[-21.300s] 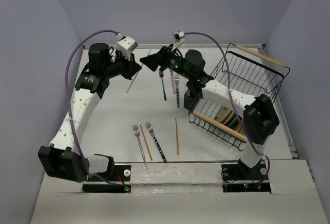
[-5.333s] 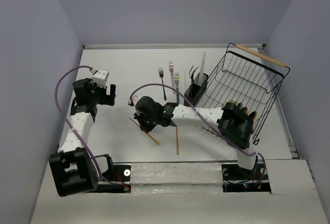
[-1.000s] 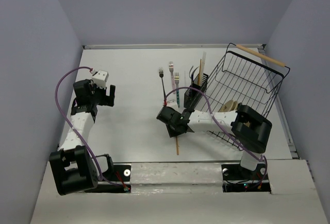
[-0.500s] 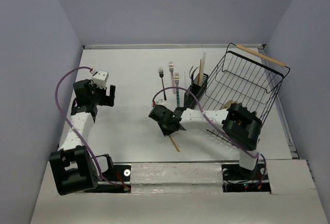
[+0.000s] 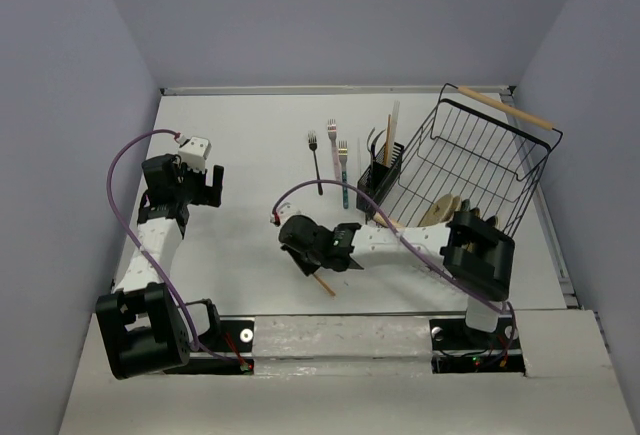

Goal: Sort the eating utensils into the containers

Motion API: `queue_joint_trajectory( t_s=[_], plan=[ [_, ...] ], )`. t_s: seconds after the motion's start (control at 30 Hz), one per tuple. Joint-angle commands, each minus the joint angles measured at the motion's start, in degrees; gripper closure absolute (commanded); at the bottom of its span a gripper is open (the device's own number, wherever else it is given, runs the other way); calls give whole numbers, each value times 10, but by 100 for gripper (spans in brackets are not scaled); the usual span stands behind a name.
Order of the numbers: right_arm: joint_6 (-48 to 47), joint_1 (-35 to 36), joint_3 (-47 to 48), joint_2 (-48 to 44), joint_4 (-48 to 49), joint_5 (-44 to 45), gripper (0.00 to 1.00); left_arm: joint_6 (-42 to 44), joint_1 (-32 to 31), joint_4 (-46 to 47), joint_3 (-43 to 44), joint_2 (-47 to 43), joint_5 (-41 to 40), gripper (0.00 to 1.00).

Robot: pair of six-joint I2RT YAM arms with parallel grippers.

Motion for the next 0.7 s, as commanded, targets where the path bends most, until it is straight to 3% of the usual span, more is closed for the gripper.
queue_joint_trajectory(
  t_s=[0.0, 0.13, 0.3, 0.67],
  plan=[
    [-44, 4, -10, -82, 143, -21, 100, 4, 2, 22, -7, -14, -2, 1],
    [-72, 4, -30, -145, 242, -6, 100, 5, 2, 23, -7, -11, -1, 1],
    [-108, -24, -22, -227, 295, 51, 100, 4, 3, 23, -6, -8, -2, 1],
    [-140, -234, -64, -377, 430, 197, 100, 8, 3, 28, -7, 0, -4, 1]
  ],
)
